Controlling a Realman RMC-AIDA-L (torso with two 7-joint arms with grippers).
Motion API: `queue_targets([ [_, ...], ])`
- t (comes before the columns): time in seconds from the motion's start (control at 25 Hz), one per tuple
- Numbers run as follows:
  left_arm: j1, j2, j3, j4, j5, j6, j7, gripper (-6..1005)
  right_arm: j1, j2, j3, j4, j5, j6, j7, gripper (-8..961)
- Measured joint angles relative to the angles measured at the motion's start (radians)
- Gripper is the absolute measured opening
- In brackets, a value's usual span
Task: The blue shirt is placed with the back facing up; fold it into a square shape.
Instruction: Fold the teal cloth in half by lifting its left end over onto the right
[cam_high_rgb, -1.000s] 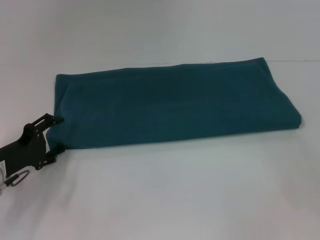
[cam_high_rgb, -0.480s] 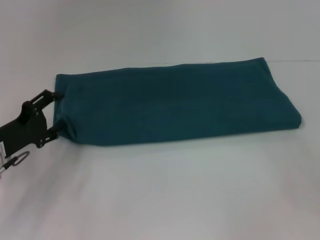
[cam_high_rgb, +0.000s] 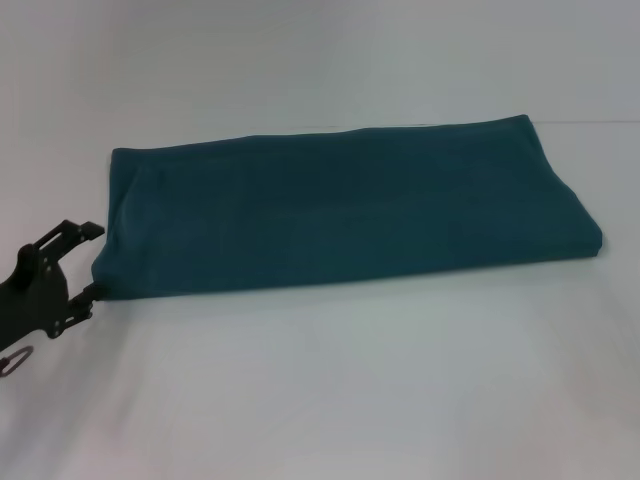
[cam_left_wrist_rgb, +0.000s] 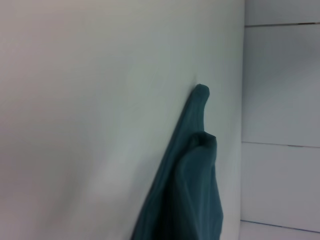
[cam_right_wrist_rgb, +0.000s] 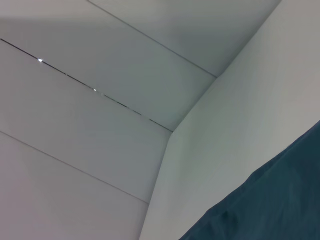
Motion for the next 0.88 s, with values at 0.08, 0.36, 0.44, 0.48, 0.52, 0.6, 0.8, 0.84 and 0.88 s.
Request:
queue_targets([
  [0.08, 0.008, -0.001, -0.001, 0.002, 0.002, 0.004, -0.001, 874, 0.000, 0.000, 0.000, 0.003, -0.001, 0.000, -0.002, 940],
  [0.36, 0.022, -0.002, -0.003, 0.024, 0.047, -0.008, -0.042, 874, -0.006, 0.000, 0.000, 0.013, -0.001, 0.000, -0.005, 940],
  [0.44, 0.019, -0.002, -0.002, 0.024, 0.063, -0.020, -0.053, 874, -0.008, 0.000, 0.000, 0.013, -0.001, 0.000, -0.005, 940],
  [0.48, 0.016, -0.002, -0.001, 0.023, 0.070, -0.028, -0.057, 874, -0.009, 0.000, 0.001, 0.013, -0.001, 0.000, -0.005, 940],
  [0.52, 0.014, -0.002, -0.001, 0.022, 0.074, -0.037, -0.060, 874, -0.009, 0.000, 0.001, 0.013, -0.001, 0.000, -0.005, 940],
  [0.6, 0.008, -0.002, 0.002, 0.019, 0.077, -0.050, -0.063, 874, -0.011, 0.000, 0.001, 0.013, -0.001, 0.000, -0.005, 940],
  [0.8, -0.009, -0.001, 0.004, 0.008, 0.077, -0.081, -0.064, 874, -0.017, 0.000, 0.001, 0.012, -0.001, -0.002, -0.005, 940],
  [0.84, -0.009, -0.001, 0.004, 0.008, 0.077, -0.081, -0.064, 874, -0.017, 0.000, 0.001, 0.012, -0.001, -0.002, -0.005, 940],
  [0.88, -0.012, 0.000, 0.005, 0.005, 0.077, -0.087, -0.064, 874, -0.019, 0.000, 0.002, 0.012, -0.001, -0.002, -0.005, 940],
])
